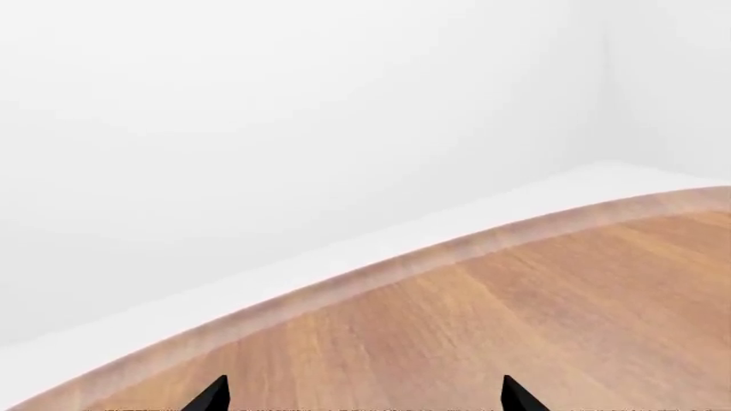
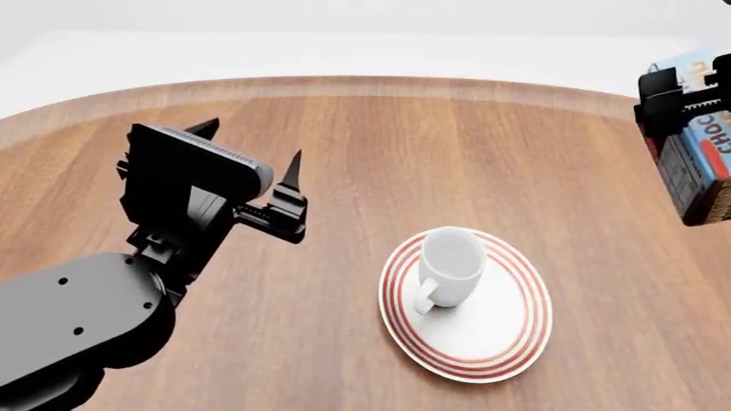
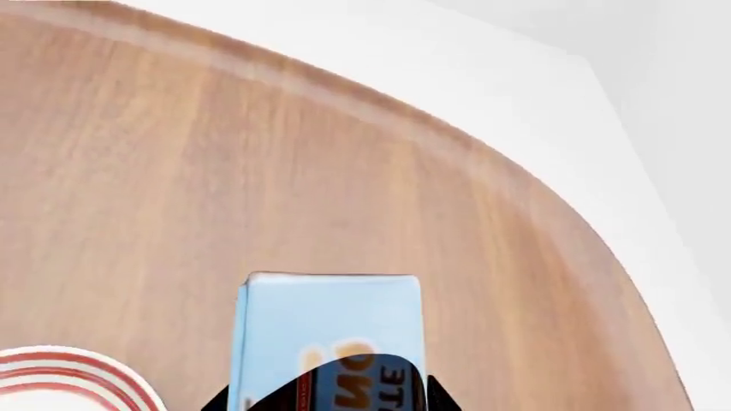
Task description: Pick up the white mug and put it on the plate, and put the chocolate pudding to the right of the plate.
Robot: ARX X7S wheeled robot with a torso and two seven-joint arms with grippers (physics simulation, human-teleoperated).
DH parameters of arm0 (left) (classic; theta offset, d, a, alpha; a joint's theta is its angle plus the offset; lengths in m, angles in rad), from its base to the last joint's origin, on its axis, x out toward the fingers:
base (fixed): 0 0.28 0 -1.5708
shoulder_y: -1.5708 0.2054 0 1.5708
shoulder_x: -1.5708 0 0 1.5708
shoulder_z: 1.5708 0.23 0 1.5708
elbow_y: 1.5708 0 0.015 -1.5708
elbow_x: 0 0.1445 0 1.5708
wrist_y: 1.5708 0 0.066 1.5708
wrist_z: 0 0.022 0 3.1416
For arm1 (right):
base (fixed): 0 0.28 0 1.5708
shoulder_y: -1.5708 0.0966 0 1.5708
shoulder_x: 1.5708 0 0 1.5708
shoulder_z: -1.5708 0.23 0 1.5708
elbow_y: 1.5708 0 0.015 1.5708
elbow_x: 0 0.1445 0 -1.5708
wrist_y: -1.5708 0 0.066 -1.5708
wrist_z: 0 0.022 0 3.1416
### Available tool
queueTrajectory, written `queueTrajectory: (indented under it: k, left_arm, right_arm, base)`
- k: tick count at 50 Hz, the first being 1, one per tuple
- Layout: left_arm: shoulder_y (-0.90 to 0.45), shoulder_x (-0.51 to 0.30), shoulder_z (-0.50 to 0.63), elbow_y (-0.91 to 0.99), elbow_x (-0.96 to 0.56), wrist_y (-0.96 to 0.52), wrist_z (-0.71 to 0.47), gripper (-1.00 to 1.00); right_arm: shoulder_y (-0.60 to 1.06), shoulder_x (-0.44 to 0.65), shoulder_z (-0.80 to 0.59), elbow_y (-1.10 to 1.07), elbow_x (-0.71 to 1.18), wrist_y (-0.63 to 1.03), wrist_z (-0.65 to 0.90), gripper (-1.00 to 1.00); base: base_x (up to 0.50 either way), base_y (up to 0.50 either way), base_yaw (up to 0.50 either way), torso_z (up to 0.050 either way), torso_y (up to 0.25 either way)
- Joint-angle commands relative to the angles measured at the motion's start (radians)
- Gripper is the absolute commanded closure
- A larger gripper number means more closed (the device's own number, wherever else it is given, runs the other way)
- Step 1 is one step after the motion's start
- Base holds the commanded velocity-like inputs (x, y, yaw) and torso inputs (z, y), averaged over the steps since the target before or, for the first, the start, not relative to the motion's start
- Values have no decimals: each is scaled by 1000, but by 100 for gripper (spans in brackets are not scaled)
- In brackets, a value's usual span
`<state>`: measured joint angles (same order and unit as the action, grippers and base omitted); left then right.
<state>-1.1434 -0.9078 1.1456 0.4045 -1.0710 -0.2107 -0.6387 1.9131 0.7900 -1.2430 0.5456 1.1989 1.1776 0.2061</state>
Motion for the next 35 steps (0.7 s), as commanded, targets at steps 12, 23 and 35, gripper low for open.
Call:
queueTrajectory:
  k: [12,23,35]
  left_arm:
    - [19,1,0,-13,8,12,5,-100]
    - [22,3,0,-9,9,10,3,-100]
    - [27,4,-3,-11,6,12,4,-100]
  right_arm:
    - [-85,46,-27,12,18,37,-36,100]
    - [-201,105,72,-3,149,-43,3,100]
    - [-295,130,151,36,251,-126,35,100]
  base:
    - [0,0,0,0,1]
    - [0,0,0,0,0]
    - [0,0,0,0,0]
